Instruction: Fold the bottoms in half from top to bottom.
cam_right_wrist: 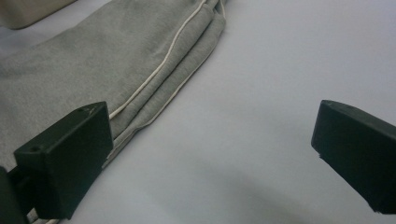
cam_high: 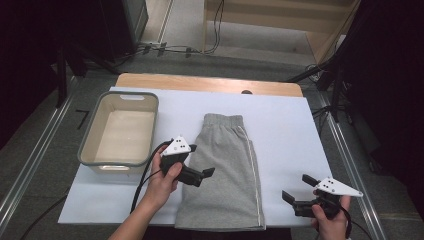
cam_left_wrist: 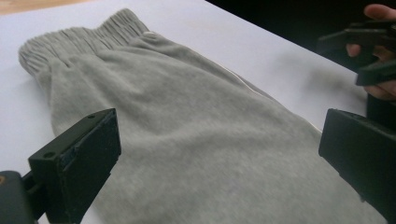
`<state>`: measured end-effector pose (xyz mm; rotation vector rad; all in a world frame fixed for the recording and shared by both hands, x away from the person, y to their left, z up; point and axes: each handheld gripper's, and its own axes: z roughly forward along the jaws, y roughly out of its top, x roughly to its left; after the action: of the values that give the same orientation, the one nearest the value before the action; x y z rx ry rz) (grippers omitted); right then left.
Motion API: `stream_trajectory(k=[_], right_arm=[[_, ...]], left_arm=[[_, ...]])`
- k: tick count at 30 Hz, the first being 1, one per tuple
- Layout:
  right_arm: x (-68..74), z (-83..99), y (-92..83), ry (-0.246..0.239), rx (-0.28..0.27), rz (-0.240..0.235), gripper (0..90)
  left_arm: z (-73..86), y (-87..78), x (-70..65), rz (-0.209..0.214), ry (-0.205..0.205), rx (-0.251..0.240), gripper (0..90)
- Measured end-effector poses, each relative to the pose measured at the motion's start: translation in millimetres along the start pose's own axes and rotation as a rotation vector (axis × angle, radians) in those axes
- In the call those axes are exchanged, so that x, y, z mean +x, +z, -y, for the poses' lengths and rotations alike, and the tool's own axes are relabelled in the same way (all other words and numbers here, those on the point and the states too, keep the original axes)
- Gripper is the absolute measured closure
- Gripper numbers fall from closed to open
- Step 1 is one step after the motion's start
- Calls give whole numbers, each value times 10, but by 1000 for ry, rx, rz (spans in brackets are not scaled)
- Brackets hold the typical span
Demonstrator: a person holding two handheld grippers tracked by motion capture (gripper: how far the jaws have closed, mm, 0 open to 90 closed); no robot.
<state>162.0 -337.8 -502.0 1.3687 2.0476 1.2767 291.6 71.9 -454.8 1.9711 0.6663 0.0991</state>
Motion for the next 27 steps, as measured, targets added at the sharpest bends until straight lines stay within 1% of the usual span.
stream_trajectory(k=[3, 5, 8, 13, 15, 17, 18, 19, 22, 23, 26, 27], right_arm=[[5, -2, 5, 2, 3, 1, 0], [9, -6, 4, -2, 0, -1, 0], [14, -9, 8, -4, 2, -2, 0], [25, -24, 20, -1, -6, -6, 0], [33, -47, 29, 6, -6, -6, 0], [48, -74, 45, 1, -8, -4, 0], [56, -87, 52, -3, -5, -2, 0], [68, -107, 64, -6, 0, -1, 0], [97, -177, 110, -18, 1, -3, 0], [103, -195, 122, -21, 2, -4, 0], [114, -270, 171, -36, 1, -9, 0], [110, -298, 188, -42, 2, -10, 0]], left_arm=[[-62, 79, 104, -8, -20, -3, 2], [-108, 141, 171, -28, -26, 6, 19], [-170, 226, 274, -26, -42, 1, 37], [-282, 372, 421, -31, -46, 8, 38], [-332, 427, 471, -31, -45, -2, 39], [-386, 480, 527, -43, -53, 0, 44], [-409, 506, 554, -46, -54, 3, 60], [-427, 532, 583, -43, -58, 8, 63], [-449, 605, 654, -68, -63, 27, 75], [-446, 628, 682, -69, -73, 34, 84], [-420, 694, 788, -94, -101, 65, 129], [-410, 712, 829, -97, -114, 76, 139]])
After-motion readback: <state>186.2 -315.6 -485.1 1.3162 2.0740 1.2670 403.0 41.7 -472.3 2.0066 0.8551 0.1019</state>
